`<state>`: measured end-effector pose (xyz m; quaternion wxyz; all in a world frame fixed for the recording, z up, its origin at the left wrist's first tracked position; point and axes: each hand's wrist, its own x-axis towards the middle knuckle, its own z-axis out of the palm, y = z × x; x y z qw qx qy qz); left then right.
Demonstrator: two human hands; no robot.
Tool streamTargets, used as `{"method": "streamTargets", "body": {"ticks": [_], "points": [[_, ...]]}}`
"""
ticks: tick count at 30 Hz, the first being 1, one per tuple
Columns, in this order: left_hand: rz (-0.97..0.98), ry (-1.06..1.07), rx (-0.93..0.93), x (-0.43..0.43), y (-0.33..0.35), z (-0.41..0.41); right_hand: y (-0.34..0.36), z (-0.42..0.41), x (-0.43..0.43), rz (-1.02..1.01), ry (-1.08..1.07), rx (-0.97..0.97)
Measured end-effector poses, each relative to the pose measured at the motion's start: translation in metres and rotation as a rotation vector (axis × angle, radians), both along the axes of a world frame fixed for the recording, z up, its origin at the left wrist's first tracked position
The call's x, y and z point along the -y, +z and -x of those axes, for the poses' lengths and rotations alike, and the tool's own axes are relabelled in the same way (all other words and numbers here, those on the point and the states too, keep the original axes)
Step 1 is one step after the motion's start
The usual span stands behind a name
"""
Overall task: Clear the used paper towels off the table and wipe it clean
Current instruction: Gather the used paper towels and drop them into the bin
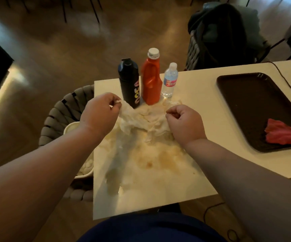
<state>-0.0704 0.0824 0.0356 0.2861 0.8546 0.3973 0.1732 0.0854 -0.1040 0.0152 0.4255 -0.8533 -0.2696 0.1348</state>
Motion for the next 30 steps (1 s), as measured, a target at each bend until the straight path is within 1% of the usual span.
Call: {"method": "streamTargets", "body": {"ticks": [6, 9, 19, 22, 25, 27, 30], "points": [[-0.033, 0.09, 0.032, -0.013, 0.001, 0.047, 0.015, 0.026, -0.031, -0.087, 0.095, 0.05], [-0.037, 0.142, 0.04, -0.017, 0.001, 0.068, 0.018, 0.036, -0.041, -0.091, 0.134, 0.063], [-0.041, 0.2, 0.083, -0.025, 0.0, 0.108, 0.026, 0.06, -0.054, -0.117, 0.187, 0.05], [-0.06, 0.27, 0.108, -0.038, -0.004, 0.128, 0.036, 0.067, -0.06, -0.168, 0.201, 0.036], [-0.069, 0.388, 0.15, -0.053, -0.012, 0.149, 0.047, 0.076, -0.07, -0.219, 0.233, 0.017], [-0.054, 0.422, 0.139, -0.057, -0.022, 0.159, 0.052, 0.082, -0.076, -0.234, 0.257, 0.02], [-0.034, 0.404, 0.086, -0.061, -0.042, 0.166, 0.055, 0.09, -0.085, -0.232, 0.281, 0.026]]}}
